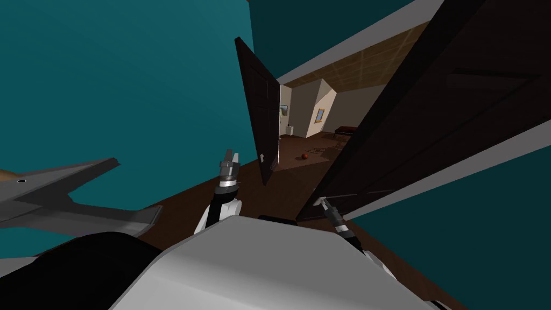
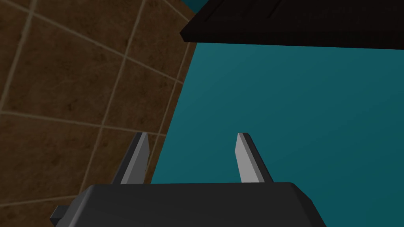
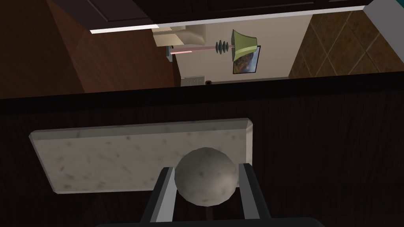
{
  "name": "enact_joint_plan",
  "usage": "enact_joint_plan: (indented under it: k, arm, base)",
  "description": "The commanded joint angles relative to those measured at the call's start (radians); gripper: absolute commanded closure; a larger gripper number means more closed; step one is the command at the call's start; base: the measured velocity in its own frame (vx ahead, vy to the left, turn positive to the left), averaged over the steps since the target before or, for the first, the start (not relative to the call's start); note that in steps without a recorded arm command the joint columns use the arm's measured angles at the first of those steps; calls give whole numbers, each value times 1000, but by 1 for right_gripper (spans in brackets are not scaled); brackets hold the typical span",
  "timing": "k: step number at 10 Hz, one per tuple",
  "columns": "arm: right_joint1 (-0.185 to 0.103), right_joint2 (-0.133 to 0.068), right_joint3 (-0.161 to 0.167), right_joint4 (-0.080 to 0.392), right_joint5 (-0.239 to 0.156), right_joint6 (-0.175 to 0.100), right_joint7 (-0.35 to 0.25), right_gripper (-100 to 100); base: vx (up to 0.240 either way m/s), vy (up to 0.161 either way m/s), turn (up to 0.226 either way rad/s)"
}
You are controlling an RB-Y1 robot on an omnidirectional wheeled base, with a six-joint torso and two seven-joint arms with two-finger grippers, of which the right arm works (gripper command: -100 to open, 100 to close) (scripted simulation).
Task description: Pull the door open
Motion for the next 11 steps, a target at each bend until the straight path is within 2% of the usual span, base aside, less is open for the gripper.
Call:
enact_joint_plan:
  k: [1,3,5,11]
  arm:
    - [7,-7,9,8,4,-31,-10,100]
    - [-23,6,-4,40,8,-17,-2,100]
    - [-33,11,-8,46,11,-12,0,100]
    - [-109,53,-46,94,34,30,18,100]
  base:
    - [-189,-83,140]
    - [-105,-54,88]
    - [-155,-72,123]
    - [-173,-78,133]
